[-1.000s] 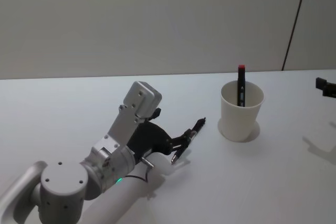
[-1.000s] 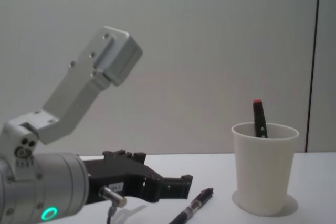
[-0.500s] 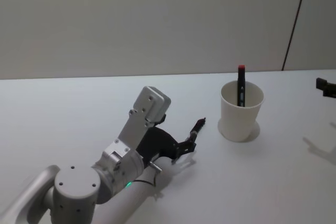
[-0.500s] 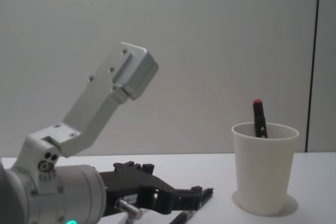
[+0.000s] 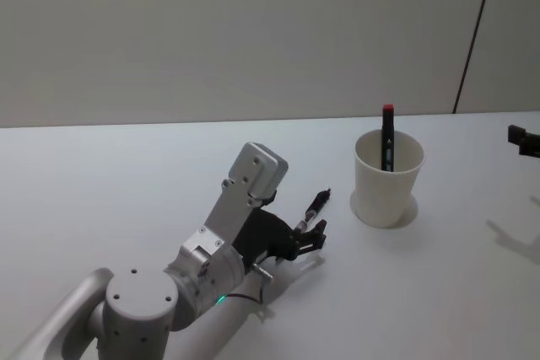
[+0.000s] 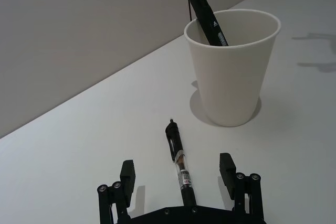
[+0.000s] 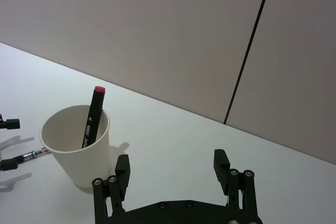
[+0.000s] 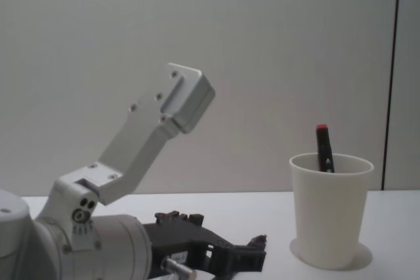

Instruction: Place the pen into the pen holder.

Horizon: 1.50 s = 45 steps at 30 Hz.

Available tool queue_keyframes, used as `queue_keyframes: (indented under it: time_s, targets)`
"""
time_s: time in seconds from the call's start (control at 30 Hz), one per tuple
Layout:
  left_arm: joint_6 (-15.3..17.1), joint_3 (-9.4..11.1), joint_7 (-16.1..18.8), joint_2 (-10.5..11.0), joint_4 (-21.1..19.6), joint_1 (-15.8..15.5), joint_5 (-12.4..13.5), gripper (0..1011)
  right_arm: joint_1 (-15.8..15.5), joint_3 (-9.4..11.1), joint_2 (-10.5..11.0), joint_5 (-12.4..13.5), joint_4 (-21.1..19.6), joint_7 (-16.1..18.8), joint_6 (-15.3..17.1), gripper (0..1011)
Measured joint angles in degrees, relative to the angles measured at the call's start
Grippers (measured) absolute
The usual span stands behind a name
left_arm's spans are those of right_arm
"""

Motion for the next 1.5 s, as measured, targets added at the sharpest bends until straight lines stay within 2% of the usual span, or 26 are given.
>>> queue_keyframes:
  time_s: [0.77, 1.5]
  targets:
    - [2.97, 0.89, 2.31, -2.20, 1.02, 0.16, -0.32, 1001, 0.00, -0.01, 0.00, 0.00, 0.00, 0.00, -0.01, 1001]
    - [3.63, 1.32, 2.17, -2.35, 0.91, 0.83, 2.74, 1001, 0.00, 0.00, 0.00, 0.00, 0.00, 0.00, -0.01, 1001]
